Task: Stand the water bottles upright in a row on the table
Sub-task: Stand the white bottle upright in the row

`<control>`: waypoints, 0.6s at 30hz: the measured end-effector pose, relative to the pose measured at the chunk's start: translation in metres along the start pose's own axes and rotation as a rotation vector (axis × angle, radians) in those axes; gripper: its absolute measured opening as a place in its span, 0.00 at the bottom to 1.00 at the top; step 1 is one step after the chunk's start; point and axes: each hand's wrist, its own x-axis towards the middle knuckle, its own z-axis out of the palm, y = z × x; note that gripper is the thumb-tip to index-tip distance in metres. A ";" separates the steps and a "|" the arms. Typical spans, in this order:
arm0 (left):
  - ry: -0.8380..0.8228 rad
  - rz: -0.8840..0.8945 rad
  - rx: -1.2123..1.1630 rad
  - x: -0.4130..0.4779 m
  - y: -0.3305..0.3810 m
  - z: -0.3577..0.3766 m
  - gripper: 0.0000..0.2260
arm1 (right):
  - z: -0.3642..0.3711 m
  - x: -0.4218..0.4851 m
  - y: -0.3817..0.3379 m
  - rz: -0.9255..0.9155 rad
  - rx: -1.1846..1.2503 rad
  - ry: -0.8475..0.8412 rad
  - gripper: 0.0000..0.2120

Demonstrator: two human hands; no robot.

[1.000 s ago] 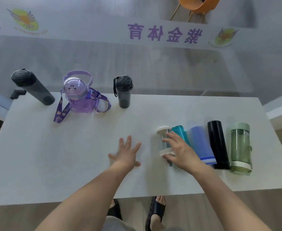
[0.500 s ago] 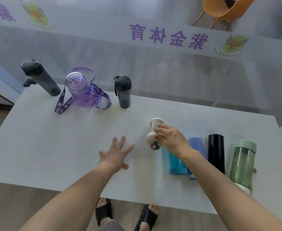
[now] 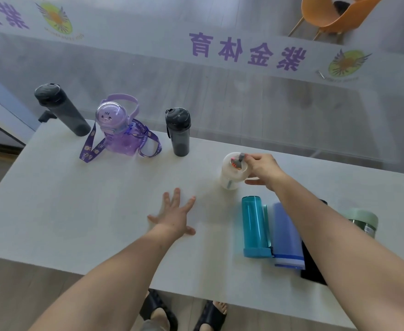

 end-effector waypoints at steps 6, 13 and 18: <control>-0.002 -0.012 0.023 -0.004 0.001 0.000 0.50 | 0.005 -0.014 0.027 -0.094 0.103 0.254 0.28; 0.001 -0.016 0.013 -0.002 0.001 0.000 0.50 | 0.050 -0.040 0.057 -0.238 0.092 0.233 0.55; -0.001 -0.013 0.006 -0.001 0.000 0.001 0.50 | 0.051 -0.025 0.045 -0.287 0.119 0.252 0.44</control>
